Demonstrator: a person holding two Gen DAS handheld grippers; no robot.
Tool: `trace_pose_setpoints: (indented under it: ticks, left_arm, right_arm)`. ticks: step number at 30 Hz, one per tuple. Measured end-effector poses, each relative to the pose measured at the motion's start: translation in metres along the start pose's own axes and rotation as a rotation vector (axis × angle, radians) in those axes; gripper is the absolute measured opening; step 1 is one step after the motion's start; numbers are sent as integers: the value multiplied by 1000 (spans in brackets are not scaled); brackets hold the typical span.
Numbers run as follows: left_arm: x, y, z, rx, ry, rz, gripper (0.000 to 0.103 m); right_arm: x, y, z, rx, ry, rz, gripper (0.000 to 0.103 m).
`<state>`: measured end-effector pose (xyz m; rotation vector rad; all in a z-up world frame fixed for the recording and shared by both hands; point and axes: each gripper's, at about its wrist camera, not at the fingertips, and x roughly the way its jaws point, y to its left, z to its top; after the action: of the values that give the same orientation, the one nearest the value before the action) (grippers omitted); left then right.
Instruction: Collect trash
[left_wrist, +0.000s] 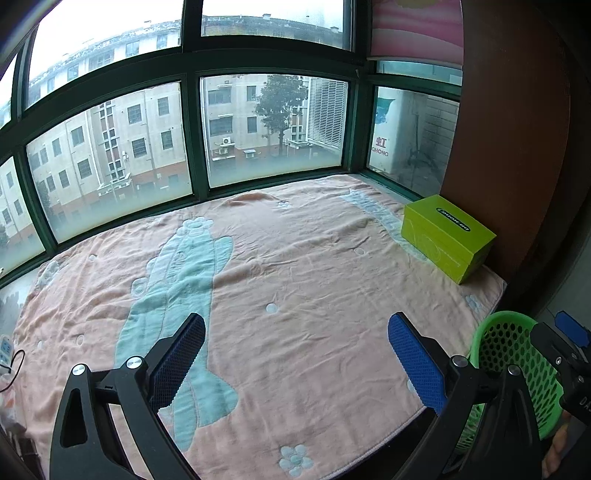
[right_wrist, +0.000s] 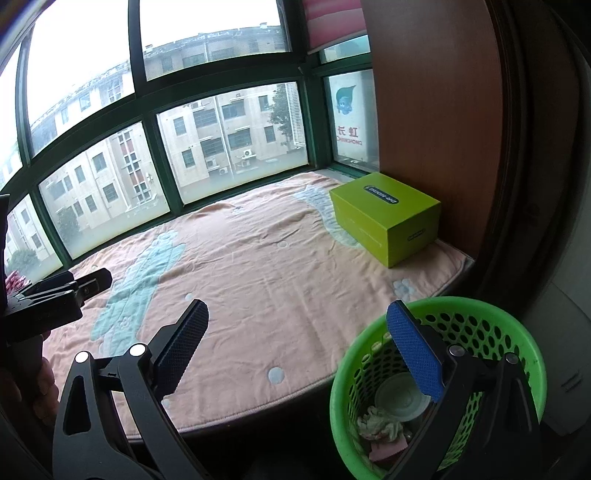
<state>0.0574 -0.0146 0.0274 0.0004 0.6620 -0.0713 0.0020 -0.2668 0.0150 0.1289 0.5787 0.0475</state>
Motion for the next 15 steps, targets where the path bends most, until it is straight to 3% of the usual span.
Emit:
trace_pose_setpoints:
  ticks: [15]
  left_arm:
    - [-5, 3, -3, -16, -21, 9, 96]
  right_arm:
    - [-2, 2, -3, 20, 2, -10, 97]
